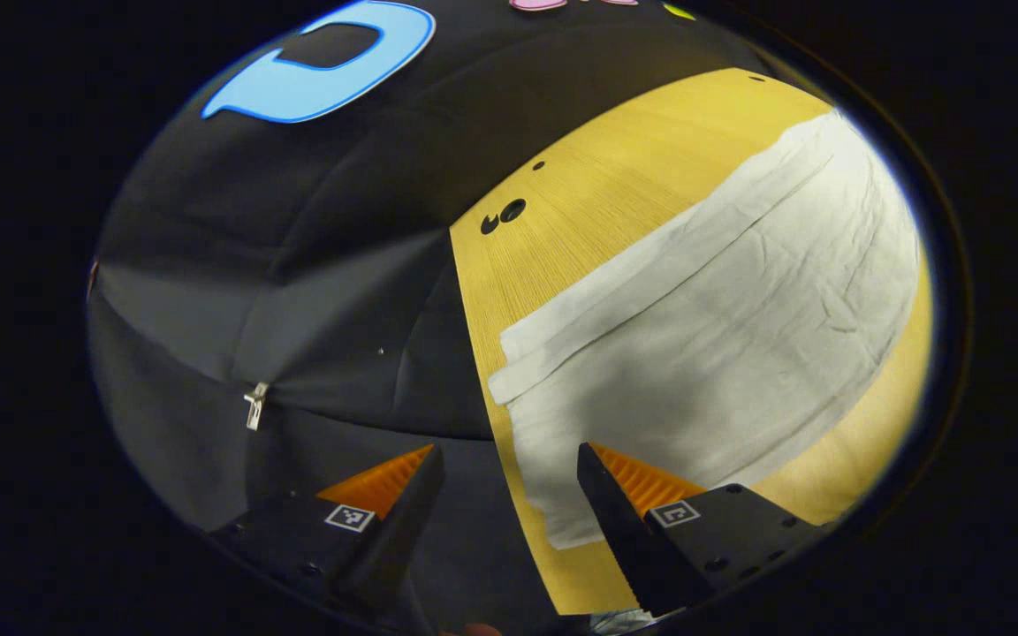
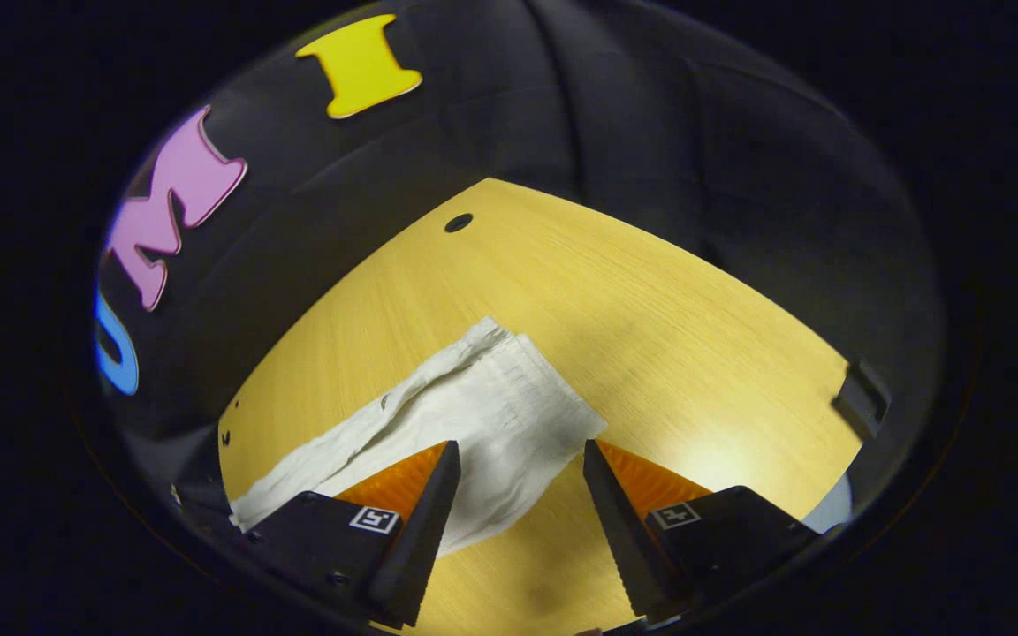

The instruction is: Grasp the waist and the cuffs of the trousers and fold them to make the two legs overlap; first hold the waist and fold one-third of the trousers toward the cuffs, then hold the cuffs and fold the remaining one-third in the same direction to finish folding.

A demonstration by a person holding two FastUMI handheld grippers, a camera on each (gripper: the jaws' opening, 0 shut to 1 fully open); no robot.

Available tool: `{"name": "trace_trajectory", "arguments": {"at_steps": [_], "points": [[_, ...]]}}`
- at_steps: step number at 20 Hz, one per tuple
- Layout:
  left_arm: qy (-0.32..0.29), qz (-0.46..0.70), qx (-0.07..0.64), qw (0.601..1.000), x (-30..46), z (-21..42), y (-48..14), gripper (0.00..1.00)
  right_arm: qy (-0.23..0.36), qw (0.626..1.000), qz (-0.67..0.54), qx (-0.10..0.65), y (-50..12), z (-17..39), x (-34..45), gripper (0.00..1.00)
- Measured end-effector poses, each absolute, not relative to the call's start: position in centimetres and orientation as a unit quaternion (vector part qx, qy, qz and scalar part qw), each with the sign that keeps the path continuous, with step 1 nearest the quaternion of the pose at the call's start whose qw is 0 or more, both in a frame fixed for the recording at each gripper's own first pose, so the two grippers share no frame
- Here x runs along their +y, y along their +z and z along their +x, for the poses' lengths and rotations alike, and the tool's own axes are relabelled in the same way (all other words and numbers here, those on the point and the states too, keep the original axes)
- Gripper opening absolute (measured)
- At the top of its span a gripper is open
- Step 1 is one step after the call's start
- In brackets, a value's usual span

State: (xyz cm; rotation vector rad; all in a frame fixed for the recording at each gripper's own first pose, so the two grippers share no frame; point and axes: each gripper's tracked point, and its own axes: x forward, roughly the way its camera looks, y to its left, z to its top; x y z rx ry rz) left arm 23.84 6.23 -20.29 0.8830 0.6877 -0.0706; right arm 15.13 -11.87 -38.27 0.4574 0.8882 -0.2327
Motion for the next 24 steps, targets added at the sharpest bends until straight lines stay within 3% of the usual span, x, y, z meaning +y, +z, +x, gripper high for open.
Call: {"name": "trace_trajectory", "arguments": {"at_steps": [5, 11, 12, 13, 14, 15, 16, 17, 18, 24], "points": [[-0.025, 0.342, 0.328, 0.880, 4.9, 20.4, -20.0, 0.96, -0.145, 0.860, 0.252, 0.420, -41.8, 15.7, -11.3, 0.87], [-0.023, 0.306, 0.332, 0.892, 3.7, 18.4, -20.0, 0.97, -0.172, 0.866, 0.277, 0.379, -42.1, 16.7, -11.8, 0.86], [-0.025, 0.299, 0.333, 0.894, 3.4, 18.3, -20.1, 0.97, -0.179, 0.868, 0.270, 0.377, -42.5, 16.6, -12.1, 0.69], [-0.029, 0.291, 0.335, 0.896, 2.8, 18.1, -20.4, 0.97, -0.182, 0.868, 0.267, 0.377, -42.7, 16.5, -12.2, 0.71], [-0.032, 0.282, 0.337, 0.898, 2.4, 18.0, -20.6, 0.97, -0.185, 0.866, 0.266, 0.380, -43.3, 16.4, -12.1, 0.55], [-0.035, 0.272, 0.340, 0.900, 1.9, 17.9, -21.0, 0.97, -0.182, 0.862, 0.272, 0.386, -43.1, 16.1, -11.8, 0.61], [-0.036, 0.261, 0.344, 0.901, 1.6, 17.8, -21.2, 0.97, -0.183, 0.860, 0.278, 0.388, -43.1, 16.2, -11.7, 0.23], [-0.037, 0.249, 0.347, 0.903, 1.3, 17.6, -21.5, 0.97, -0.180, 0.856, 0.293, 0.387, -42.6, 16.2, -11.5, 0.21], [-0.039, 0.236, 0.350, 0.906, 1.0, 17.3, -21.8, 0.97, -0.178, 0.853, 0.306, 0.384, -43.0, 16.3, -11.4, 0.12], [-0.086, 0.102, 0.361, 0.923, -1.8, 15.3, -23.6, 0.98, -0.172, 0.856, 0.342, 0.348, -42.0, 16.6, -11.6, 0.08]]}}
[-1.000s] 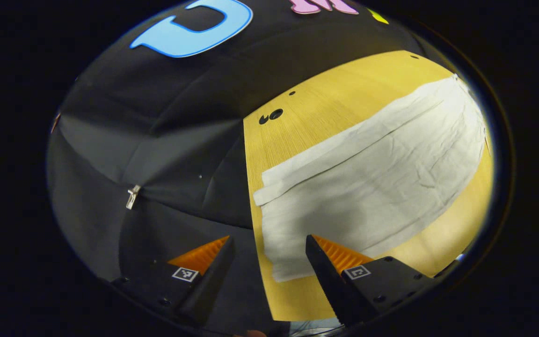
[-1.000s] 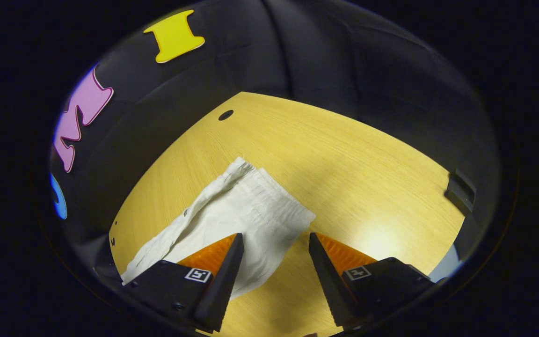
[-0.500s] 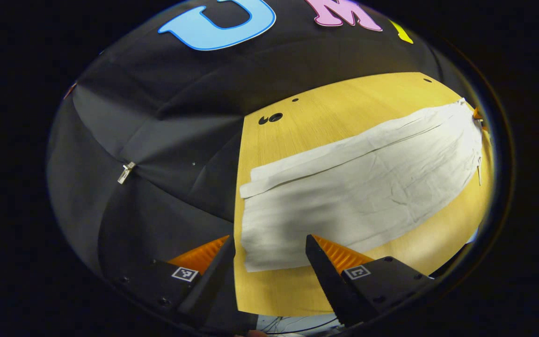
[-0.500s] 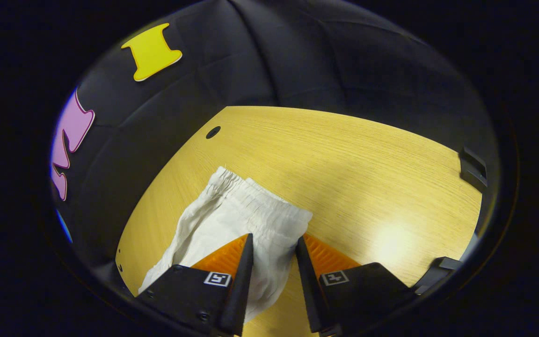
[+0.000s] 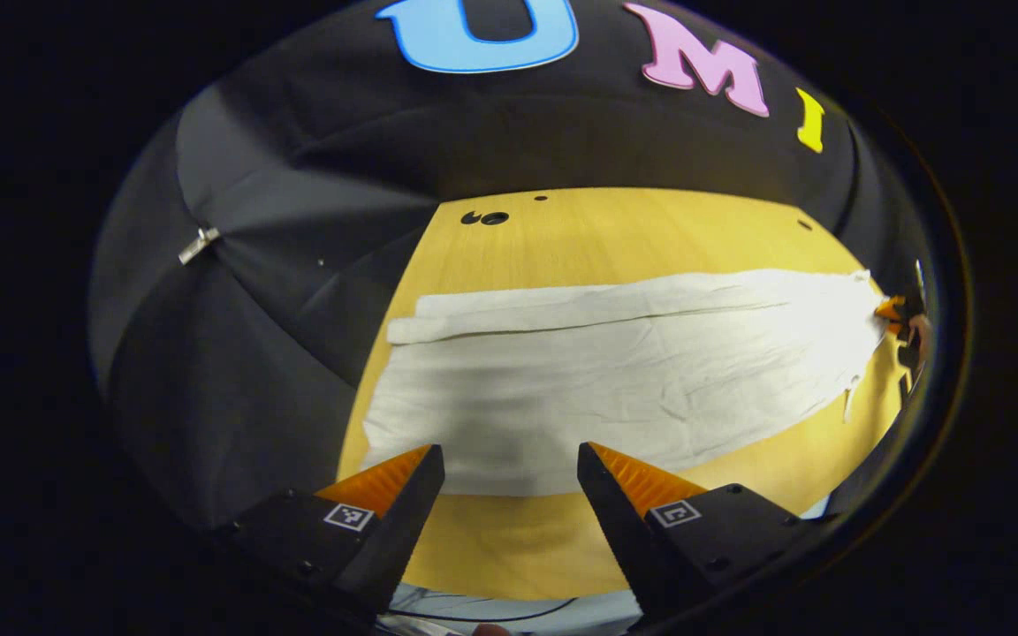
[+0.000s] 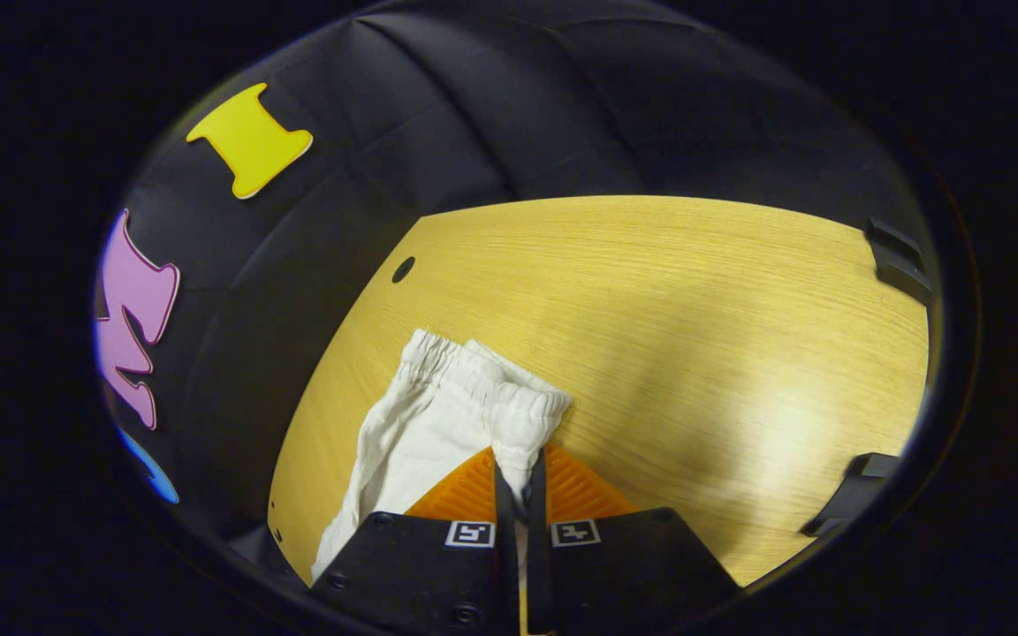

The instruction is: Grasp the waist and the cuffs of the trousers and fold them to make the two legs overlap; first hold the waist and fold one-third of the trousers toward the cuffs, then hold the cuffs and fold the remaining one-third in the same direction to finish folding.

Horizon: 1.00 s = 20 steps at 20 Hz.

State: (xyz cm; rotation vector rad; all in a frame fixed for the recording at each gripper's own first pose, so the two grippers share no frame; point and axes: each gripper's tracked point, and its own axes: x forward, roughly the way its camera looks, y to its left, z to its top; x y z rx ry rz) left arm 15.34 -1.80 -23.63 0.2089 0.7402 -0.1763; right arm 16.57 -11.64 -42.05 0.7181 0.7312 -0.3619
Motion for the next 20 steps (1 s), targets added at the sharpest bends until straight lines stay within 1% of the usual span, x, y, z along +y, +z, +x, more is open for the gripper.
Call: {"name": "trace_trajectory", "arguments": {"at_steps": [5, 6, 7, 8, 12, 13, 17, 20], "points": [[-0.068, -0.034, 0.399, 0.914, -1.6, 13.6, -26.3, 0.98, -0.156, 0.873, 0.323, 0.330, -39.6, 16.8, -12.1, 0.08], [-0.066, -0.070, 0.403, 0.910, -1.8, 13.5, -26.7, 0.96, -0.153, 0.876, 0.317, 0.329, -39.5, 16.9, -12.2, 0.08], [-0.064, -0.112, 0.407, 0.904, -2.4, 13.5, -27.1, 0.92, -0.150, 0.879, 0.310, 0.330, -39.2, 16.9, -12.2, 0.08], [-0.055, -0.153, 0.412, 0.896, -2.7, 13.6, -27.7, 0.96, -0.148, 0.881, 0.305, 0.329, -38.8, 16.9, -12.3, 0.08], [-0.022, -0.277, 0.425, 0.861, -3.0, 13.9, -29.5, 0.96, -0.142, 0.886, 0.298, 0.324, -38.3, 17.6, -12.2, 0.08], [-0.013, -0.296, 0.422, 0.857, -3.0, 14.4, -29.8, 0.96, -0.140, 0.887, 0.297, 0.324, -38.3, 17.7, -12.2, 0.08], [0.004, -0.354, 0.372, 0.858, -2.1, 18.3, -28.8, 0.94, -0.133, 0.889, 0.289, 0.329, -38.4, 17.7, -12.1, 0.08], [0.005, -0.389, 0.341, 0.856, -1.6, 21.2, -27.7, 0.92, -0.120, 0.893, 0.278, 0.334, -38.4, 17.7, -12.1, 0.08]]}}
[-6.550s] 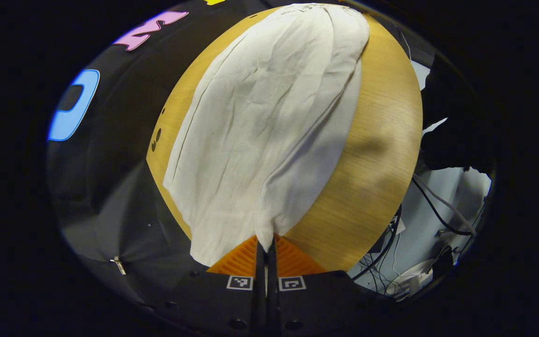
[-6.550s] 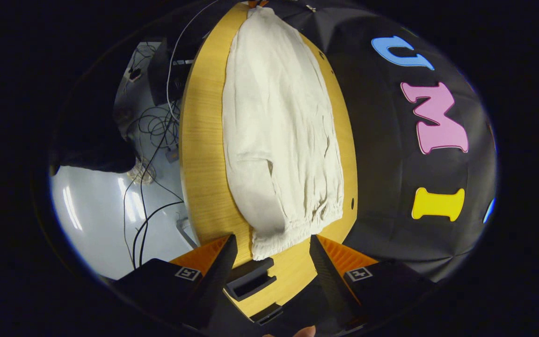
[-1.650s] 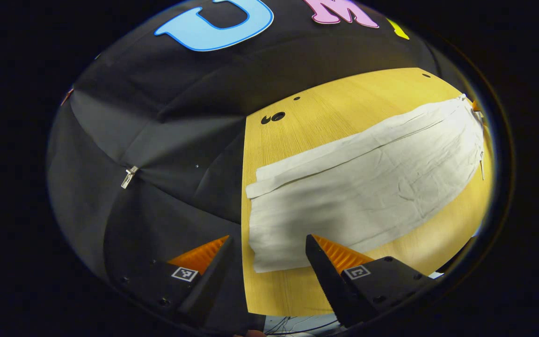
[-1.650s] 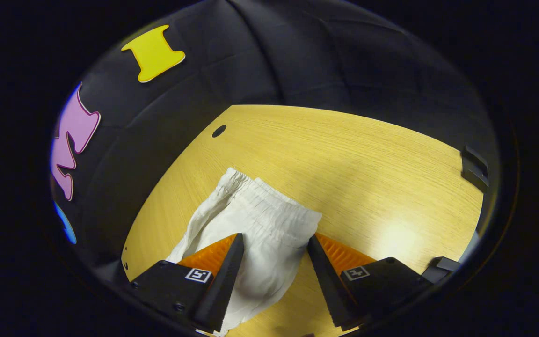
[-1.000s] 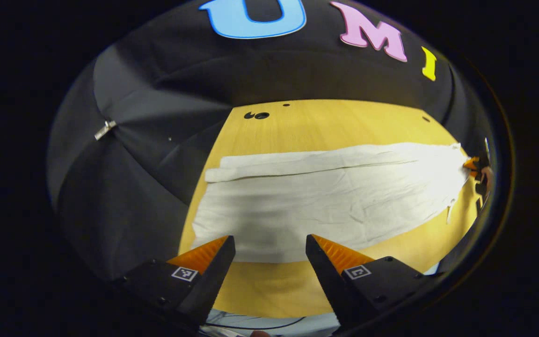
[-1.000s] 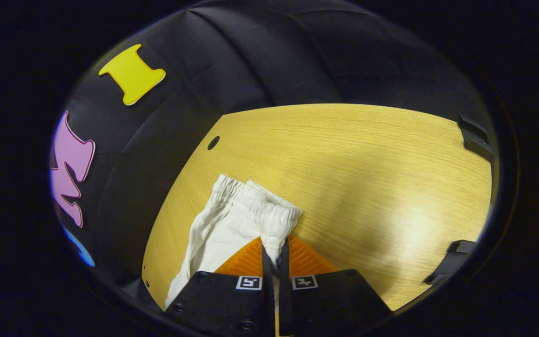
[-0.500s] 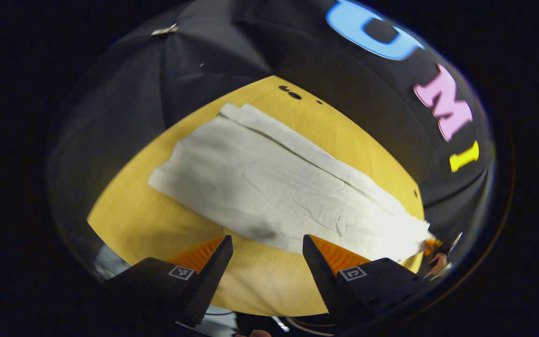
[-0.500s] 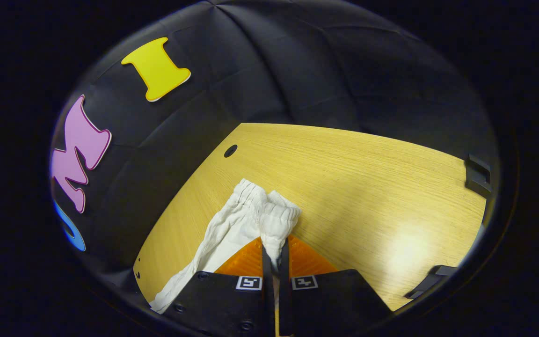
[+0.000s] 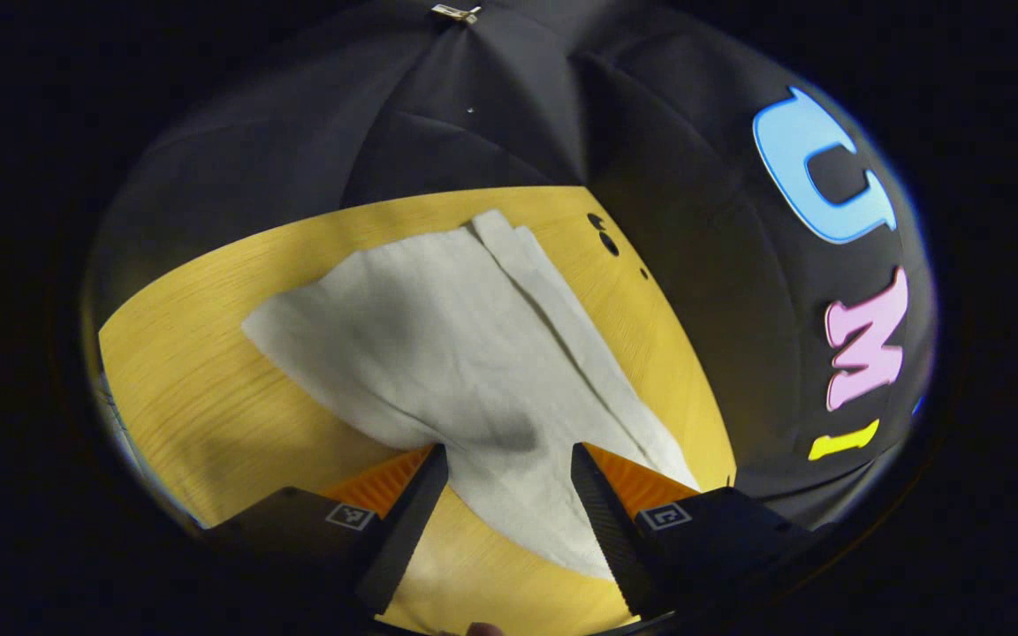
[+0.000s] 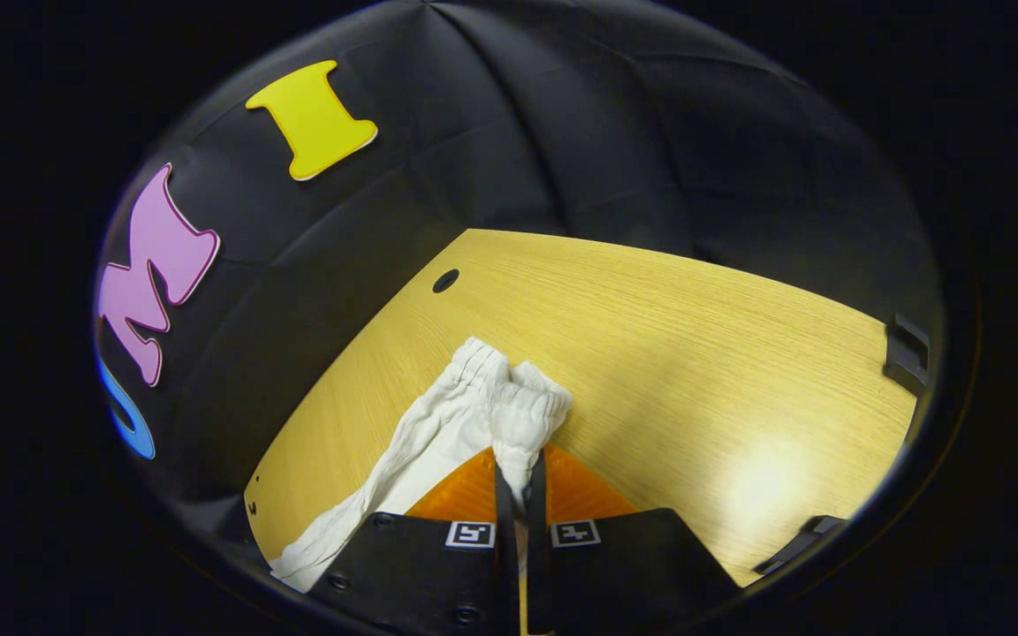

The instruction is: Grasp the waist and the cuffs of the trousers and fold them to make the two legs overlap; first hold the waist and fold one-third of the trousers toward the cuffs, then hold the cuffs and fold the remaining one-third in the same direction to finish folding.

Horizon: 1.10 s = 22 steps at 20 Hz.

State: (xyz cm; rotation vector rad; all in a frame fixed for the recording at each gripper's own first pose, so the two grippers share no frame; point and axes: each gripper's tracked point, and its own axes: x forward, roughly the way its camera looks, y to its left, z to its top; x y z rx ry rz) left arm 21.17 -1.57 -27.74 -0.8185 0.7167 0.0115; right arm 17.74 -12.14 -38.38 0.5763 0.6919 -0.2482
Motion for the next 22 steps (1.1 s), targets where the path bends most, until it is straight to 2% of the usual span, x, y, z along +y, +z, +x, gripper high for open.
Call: {"name": "trace_trajectory", "arguments": {"at_steps": [3, 8, 9, 10, 13, 16, 18, 22], "points": [[0.011, -0.414, 0.323, 0.851, -1.9, 23.1, -27.5, 0.94, -0.105, 0.897, 0.267, 0.337, -38.5, 17.8, -12.0, 0.08], [0.046, -0.452, 0.317, 0.833, -1.5, 24.9, -27.3, 0.89, -0.098, 0.898, 0.261, 0.341, -38.6, 17.8, -11.8, 0.08], [0.064, -0.457, 0.328, 0.825, -1.3, 25.1, -27.6, 0.85, -0.097, 0.898, 0.261, 0.341, -38.6, 17.8, -11.8, 0.08], [0.078, -0.464, 0.331, 0.818, -0.8, 25.1, -27.7, 0.72, -0.097, 0.898, 0.262, 0.341, -38.5, 17.8, -11.8, 0.08], [0.112, -0.465, 0.345, 0.808, 0.1, 25.2, -28.3, 0.51, -0.095, 0.897, 0.261, 0.344, -38.7, 17.7, -11.7, 0.08], [0.118, -0.486, 0.334, 0.799, 0.5, 25.3, -27.8, 0.11, -0.094, 0.896, 0.262, 0.346, -38.7, 17.7, -11.7, 0.08], [0.118, -0.501, 0.327, 0.793, -0.1, 25.4, -28.1, 0.05, -0.093, 0.896, 0.263, 0.346, -38.6, 17.7, -11.7, 0.08], [0.116, -0.508, 0.329, 0.788, -0.2, 24.8, -28.3, 0.07, -0.086, 0.902, 0.271, 0.324, -37.3, 18.1, -12.0, 0.08]]}}
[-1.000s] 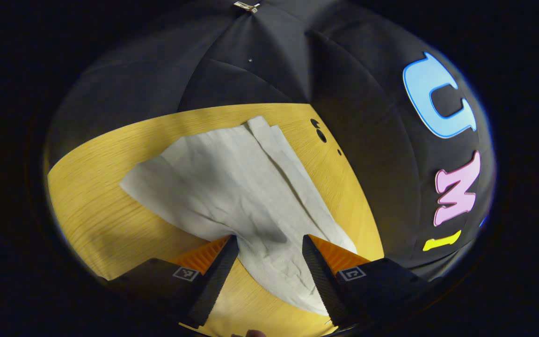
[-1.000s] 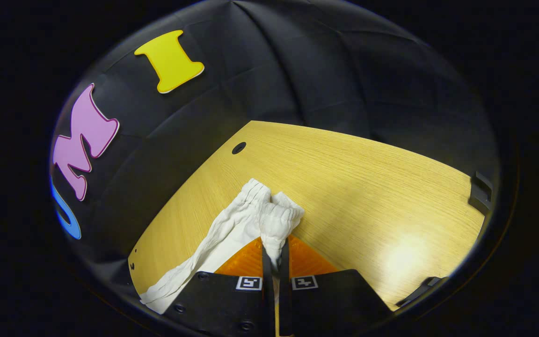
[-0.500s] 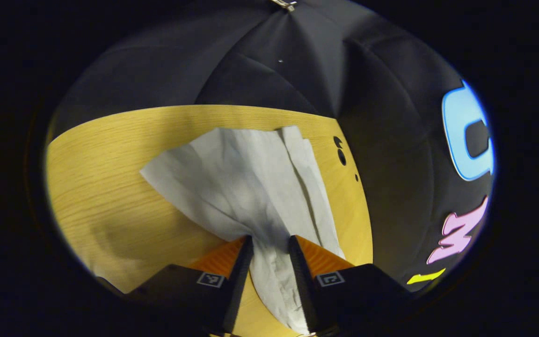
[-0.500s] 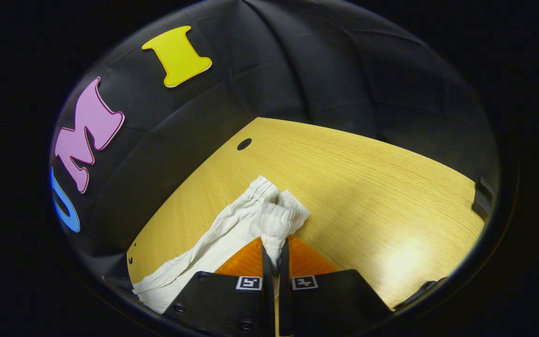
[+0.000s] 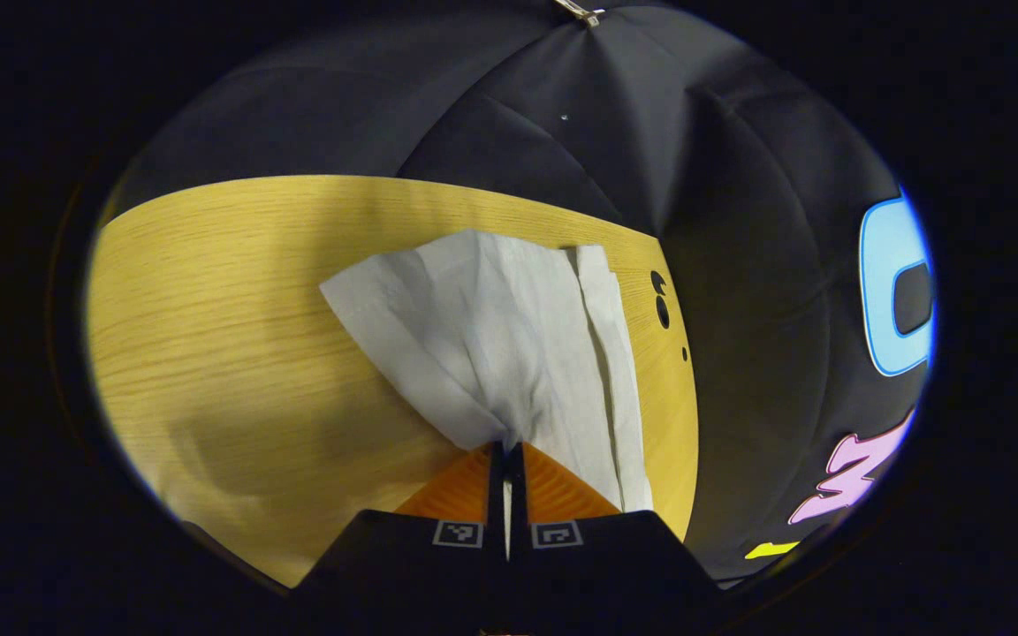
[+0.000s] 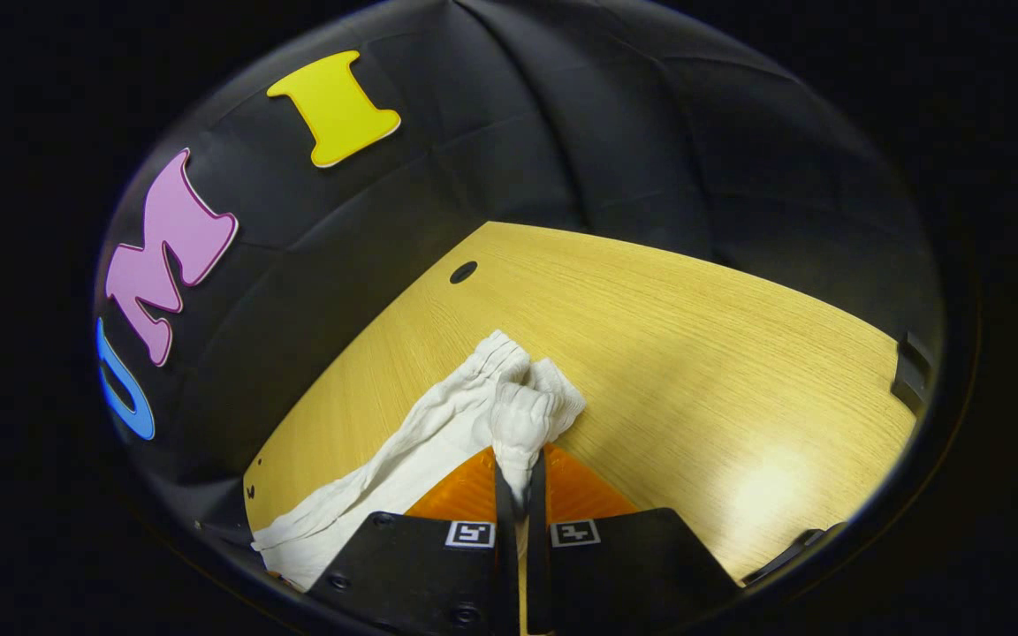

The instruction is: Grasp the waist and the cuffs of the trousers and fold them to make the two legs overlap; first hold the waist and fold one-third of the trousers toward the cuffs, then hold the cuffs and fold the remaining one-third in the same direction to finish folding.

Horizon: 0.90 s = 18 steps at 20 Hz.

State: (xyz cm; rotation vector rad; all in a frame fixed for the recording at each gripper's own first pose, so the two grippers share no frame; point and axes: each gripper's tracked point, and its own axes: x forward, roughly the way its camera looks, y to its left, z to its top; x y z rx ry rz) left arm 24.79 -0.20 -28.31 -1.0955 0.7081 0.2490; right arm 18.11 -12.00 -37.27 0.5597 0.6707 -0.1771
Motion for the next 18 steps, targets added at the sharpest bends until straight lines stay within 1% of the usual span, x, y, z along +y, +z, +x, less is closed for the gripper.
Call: {"name": "trace_trajectory", "arguments": {"at_steps": [1, 3, 7, 12, 15, 16, 18], "points": [[0.115, -0.511, 0.329, 0.786, -0.3, 24.8, -28.4, 0.06, -0.078, 0.908, 0.268, 0.312, -36.3, 18.2, -12.0, 0.08], [0.112, -0.518, 0.332, 0.781, -0.6, 24.6, -28.3, 0.06, -0.054, 0.920, 0.250, 0.296, -34.2, 18.5, -10.7, 0.08], [0.102, -0.528, 0.328, 0.777, -0.6, 24.8, -28.1, 0.06, 0.011, 0.943, 0.213, 0.257, -29.4, 19.7, -6.8, 0.08], [0.098, -0.536, 0.325, 0.773, -1.0, 24.7, -28.0, 0.06, 0.121, 0.952, 0.163, 0.227, -24.7, 19.8, 2.4, 0.08], [0.096, -0.559, 0.319, 0.759, -1.6, 25.1, -27.9, 0.06, 0.189, 0.944, 0.136, 0.233, -24.3, 19.0, 8.9, 0.08], [0.095, -0.564, 0.317, 0.756, -1.6, 25.2, -27.8, 0.06, 0.209, 0.939, 0.128, 0.241, -25.2, 18.8, 11.0, 0.08], [0.091, -0.567, 0.317, 0.755, -1.8, 25.2, -27.7, 0.06, 0.238, 0.927, 0.110, 0.269, -28.9, 18.6, 14.0, 0.08]]}}
